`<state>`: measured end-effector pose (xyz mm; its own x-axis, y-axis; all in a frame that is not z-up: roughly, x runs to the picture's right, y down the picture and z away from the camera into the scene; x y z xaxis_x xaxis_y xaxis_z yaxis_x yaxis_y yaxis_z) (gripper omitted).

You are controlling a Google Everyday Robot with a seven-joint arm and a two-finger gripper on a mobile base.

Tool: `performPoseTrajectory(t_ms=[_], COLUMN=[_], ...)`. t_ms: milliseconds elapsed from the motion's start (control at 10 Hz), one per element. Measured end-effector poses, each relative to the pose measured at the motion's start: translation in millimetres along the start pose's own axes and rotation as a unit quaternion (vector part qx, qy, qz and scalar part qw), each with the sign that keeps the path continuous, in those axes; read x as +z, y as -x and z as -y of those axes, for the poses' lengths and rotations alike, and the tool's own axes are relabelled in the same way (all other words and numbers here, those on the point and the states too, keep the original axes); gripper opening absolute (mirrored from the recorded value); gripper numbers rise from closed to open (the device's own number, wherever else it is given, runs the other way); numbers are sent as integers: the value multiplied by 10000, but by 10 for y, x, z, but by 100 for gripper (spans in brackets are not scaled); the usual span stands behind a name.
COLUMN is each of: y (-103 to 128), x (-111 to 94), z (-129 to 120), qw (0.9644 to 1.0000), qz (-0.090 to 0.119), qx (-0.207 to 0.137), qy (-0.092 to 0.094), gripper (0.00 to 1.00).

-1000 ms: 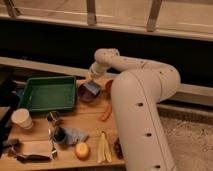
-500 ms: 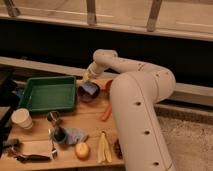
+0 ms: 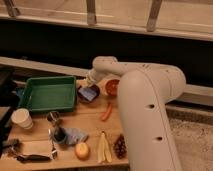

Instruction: Wipe purple bowl with sponge

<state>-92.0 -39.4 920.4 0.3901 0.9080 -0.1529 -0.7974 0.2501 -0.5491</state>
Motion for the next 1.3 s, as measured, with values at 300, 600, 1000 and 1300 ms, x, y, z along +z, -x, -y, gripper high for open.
performPoseTrajectory(t_ms=[300, 600, 1000, 1300], y=[266, 424, 251, 190], x=[-32, 125, 235, 126], z=[211, 85, -303, -197], qw=[9998, 9997, 9985, 9991], qz=[164, 164, 65, 53], qx=[-36, -192, -310, -266], qy=[-105, 63, 441, 332], gripper=[0, 0, 0, 0])
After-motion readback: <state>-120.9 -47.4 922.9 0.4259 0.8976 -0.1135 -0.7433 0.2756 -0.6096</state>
